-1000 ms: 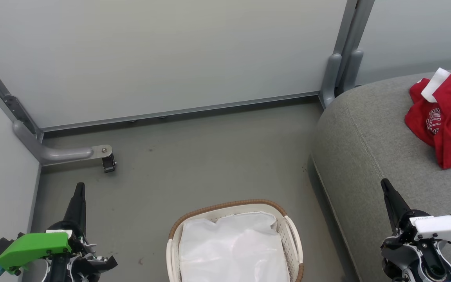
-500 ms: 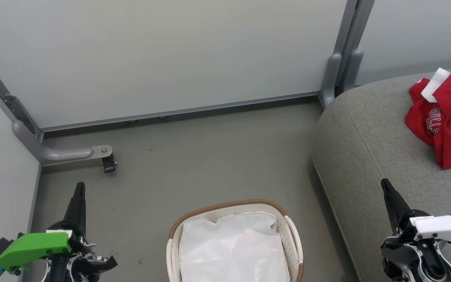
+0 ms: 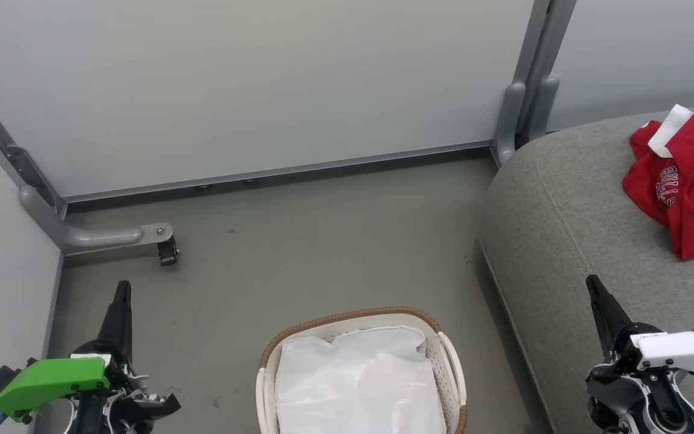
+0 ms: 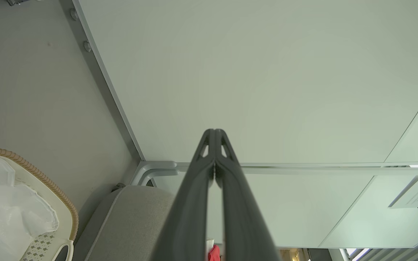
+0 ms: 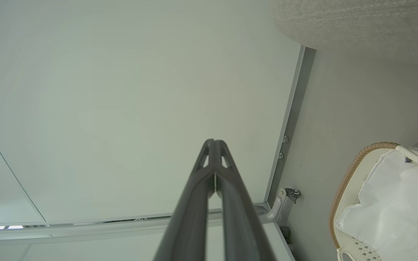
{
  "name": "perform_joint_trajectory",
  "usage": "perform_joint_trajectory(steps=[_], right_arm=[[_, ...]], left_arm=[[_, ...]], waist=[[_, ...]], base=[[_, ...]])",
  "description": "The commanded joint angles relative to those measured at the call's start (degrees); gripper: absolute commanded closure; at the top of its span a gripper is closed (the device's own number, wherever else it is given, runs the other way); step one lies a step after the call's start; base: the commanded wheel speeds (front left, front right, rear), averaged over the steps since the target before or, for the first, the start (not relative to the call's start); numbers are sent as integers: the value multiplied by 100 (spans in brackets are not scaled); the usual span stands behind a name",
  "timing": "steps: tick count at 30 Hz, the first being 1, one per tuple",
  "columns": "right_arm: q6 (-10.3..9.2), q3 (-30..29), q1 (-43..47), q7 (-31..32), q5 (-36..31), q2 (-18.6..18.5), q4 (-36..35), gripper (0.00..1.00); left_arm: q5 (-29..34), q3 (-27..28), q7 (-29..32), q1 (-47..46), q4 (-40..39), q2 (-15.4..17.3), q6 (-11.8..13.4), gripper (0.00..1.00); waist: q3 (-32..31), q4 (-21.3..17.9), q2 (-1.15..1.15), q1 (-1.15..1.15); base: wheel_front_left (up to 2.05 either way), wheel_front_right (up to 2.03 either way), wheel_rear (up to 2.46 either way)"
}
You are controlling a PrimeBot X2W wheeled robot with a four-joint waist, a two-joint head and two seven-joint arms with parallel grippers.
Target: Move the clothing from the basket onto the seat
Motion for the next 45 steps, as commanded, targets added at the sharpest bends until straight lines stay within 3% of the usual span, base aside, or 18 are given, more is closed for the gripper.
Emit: perform_joint_trajectory(steps=[1,45], right_arm=[[0,-11,-50,16,22,-32,-17,100],[0,-10,-50,16,22,-32,-17,100]], left_arm=[[-21,17,25,-64,-11,19,-35,100],[-17,19,26,-64,-12,16,-35,100]], waist=[[0,0,16,0],[0,0,16,0]], base=[[0,0,0],[0,0,0]])
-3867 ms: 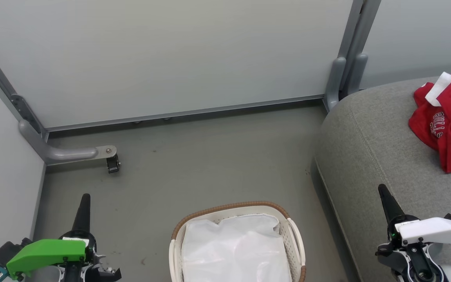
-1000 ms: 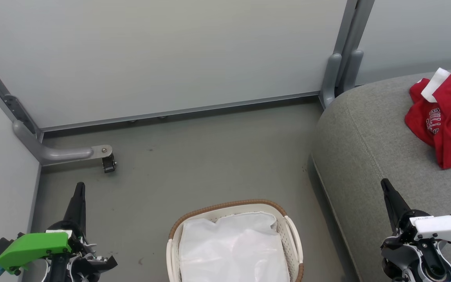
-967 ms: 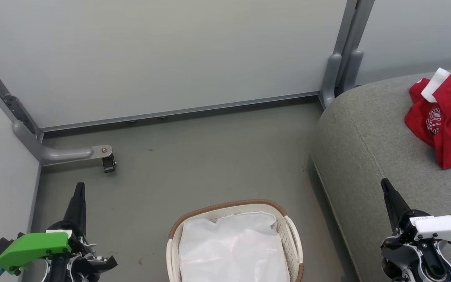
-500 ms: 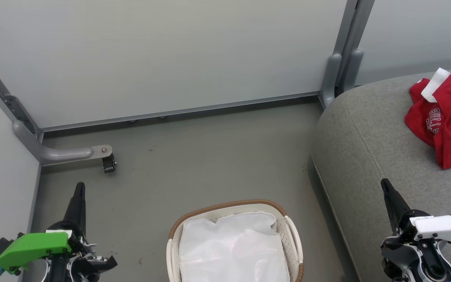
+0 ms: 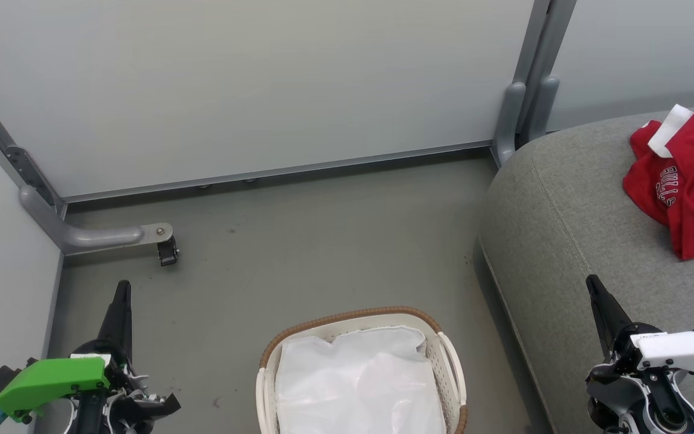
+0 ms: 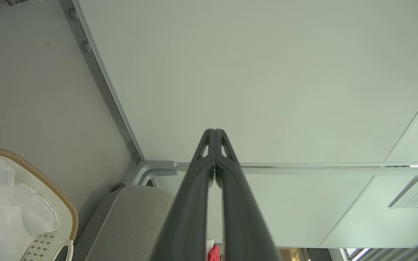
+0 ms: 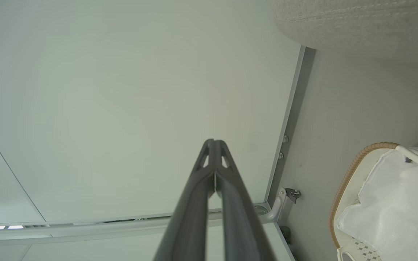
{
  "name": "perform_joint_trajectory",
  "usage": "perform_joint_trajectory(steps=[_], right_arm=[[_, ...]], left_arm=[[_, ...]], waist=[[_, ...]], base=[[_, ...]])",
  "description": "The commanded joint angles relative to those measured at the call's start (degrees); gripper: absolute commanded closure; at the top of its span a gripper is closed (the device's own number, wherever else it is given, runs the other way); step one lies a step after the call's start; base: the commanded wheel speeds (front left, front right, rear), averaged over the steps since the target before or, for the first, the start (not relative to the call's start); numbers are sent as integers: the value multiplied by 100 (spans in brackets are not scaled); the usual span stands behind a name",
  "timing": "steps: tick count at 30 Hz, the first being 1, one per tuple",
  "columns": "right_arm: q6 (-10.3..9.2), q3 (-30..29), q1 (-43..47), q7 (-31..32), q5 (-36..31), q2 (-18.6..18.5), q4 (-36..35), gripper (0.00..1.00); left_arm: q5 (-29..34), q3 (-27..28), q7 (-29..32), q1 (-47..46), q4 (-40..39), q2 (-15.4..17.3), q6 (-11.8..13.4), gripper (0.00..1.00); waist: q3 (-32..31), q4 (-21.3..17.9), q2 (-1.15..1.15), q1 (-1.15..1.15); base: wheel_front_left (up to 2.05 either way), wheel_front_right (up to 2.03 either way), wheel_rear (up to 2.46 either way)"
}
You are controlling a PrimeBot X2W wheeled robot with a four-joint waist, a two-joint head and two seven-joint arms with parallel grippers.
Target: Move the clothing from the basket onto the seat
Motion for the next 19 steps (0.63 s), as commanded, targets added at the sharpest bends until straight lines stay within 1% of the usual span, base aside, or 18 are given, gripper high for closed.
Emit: perform_joint_trajectory(steps=[1,19], right_arm=[[0,-10,-50,16,22,-32,-17,100],[0,-10,-50,15,22,-32,-17,100]], left_arm=[[-17,17,23,-64,-11,18,-35,100],[-16,17,23,-64,-11,17,-34,100]], waist=[[0,0,16,0],[0,0,16,0]], base=[[0,0,0],[0,0,0]])
